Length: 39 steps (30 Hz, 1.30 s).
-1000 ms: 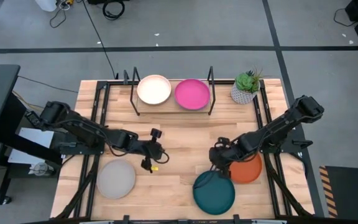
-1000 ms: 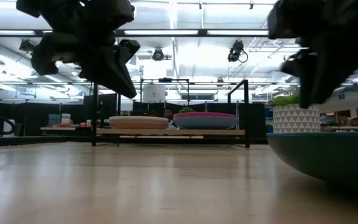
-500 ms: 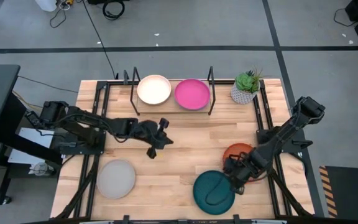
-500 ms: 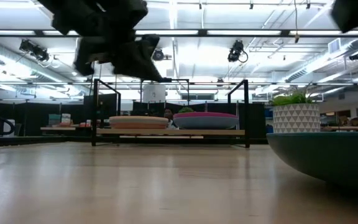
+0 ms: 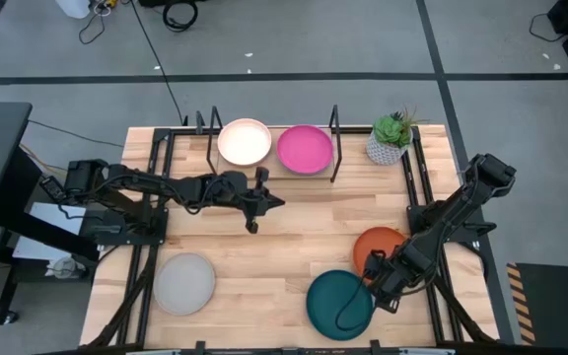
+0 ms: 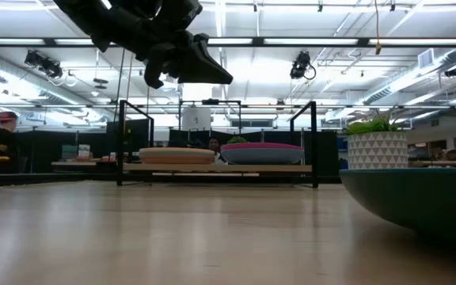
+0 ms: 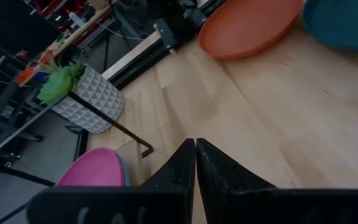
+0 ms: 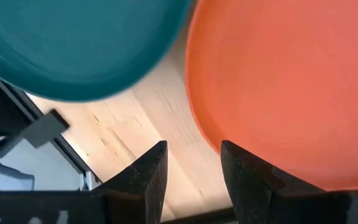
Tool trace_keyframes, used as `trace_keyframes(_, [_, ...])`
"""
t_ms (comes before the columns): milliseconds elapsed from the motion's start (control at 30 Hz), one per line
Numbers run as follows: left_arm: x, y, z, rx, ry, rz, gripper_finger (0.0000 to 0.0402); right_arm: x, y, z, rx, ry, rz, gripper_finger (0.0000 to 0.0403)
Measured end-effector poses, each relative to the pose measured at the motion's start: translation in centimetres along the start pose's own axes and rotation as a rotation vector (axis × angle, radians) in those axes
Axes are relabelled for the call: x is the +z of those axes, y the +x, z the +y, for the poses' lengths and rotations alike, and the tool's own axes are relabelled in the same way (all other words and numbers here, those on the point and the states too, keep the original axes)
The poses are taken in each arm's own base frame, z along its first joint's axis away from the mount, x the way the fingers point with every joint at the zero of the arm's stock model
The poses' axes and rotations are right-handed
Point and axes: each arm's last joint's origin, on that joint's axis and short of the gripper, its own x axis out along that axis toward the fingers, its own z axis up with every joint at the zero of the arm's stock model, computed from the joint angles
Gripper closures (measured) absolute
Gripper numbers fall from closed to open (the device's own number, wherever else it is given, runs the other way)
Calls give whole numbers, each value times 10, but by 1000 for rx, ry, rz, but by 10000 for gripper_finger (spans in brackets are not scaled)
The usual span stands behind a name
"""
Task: Place and stack plates onto a shelf
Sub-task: Stack the orange plate on top of the pink plate on the shelf
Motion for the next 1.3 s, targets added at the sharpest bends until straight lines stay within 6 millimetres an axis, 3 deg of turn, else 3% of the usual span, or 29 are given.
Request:
trace_keyframes(333, [-2,0,5,42,78,24,379,9,47,9,-86,-47,248,258])
trace_keyframes(567, [-2,0,9,132,71,64,379,9,63,11,-185,-105,136,271])
trace_keyframes(867, [7,-3,1,172,90,74,379,5,58,6,-229,-129,134,275])
trace_keyframes(1300, [20,-7,-26,218,88,161,379,-1,52,1,-326,-263,113,275])
